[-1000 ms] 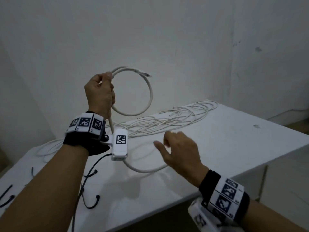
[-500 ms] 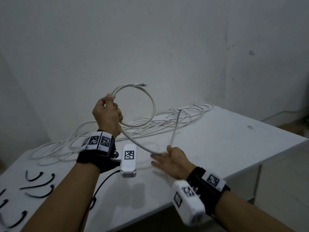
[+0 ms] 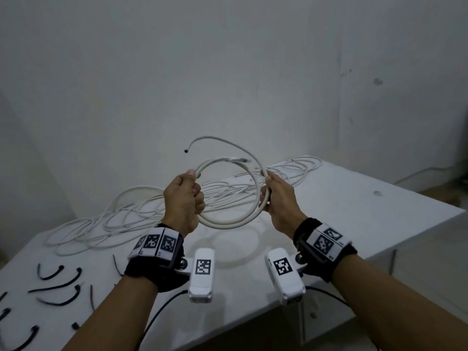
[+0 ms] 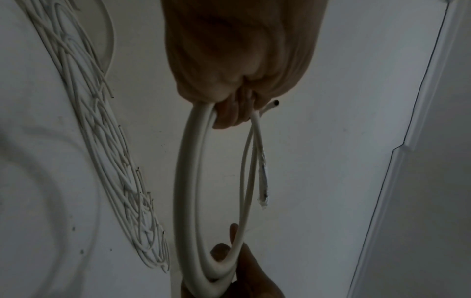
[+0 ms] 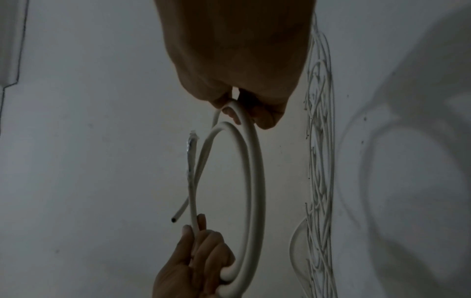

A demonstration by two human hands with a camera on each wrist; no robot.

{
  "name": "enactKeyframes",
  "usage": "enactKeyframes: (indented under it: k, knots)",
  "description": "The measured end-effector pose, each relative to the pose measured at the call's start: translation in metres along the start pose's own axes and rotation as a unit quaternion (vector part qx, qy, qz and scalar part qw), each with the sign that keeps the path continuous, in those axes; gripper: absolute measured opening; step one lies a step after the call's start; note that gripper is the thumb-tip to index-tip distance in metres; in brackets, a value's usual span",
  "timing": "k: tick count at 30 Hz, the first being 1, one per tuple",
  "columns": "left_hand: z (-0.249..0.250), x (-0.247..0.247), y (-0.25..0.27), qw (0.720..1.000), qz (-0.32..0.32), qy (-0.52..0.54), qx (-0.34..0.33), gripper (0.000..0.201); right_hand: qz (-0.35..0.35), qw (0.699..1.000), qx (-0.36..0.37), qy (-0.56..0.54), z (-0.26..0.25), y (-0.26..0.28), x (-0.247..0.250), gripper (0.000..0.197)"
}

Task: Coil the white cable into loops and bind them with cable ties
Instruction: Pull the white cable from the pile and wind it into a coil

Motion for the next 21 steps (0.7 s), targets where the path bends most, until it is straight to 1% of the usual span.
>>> enactKeyframes:
  k: [4,11,15,18,21]
  knots:
    - [-0.002,-0.007,0.001,1.000,-0.019,-0.016,0.014,0.022,-0.032,0.999,0.017,0.039,-0.004,0.004,0.005,0.026]
    - [-0.004,-0.009,0.002,0.998,-0.038,-0.046,0.016,0.020,-0.036,0.986,0.088,0.140,-0.008,0.003,0.005,0.031]
    - [-0.010,-0.011,0.006,0.995,-0.051,-0.081,0.013,0.018,-0.047,0.989,0.084,0.115,-0.017,0.002,0.000,0.028]
    - [-0.012,-0.011,0.007,0.995,-0.058,-0.079,0.006,0.018,-0.065,0.986,0.087,0.124,-0.025,0.002,-0.002,0.030]
    - [-0.009,-0.012,0.008,0.994,-0.060,-0.094,0.002,0.019,-0.084,0.985,0.074,0.128,-0.031,0.001,0.000,0.029]
Point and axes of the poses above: each hand's wrist, its own y-axis away from the middle knuckle, its own x-axis out of the back of the hand, z = x × y, the point moved 3 cm from there along -y, towards the middle knuckle, and after that the axes turned 10 degrees about -z, right-handed, at the moved point
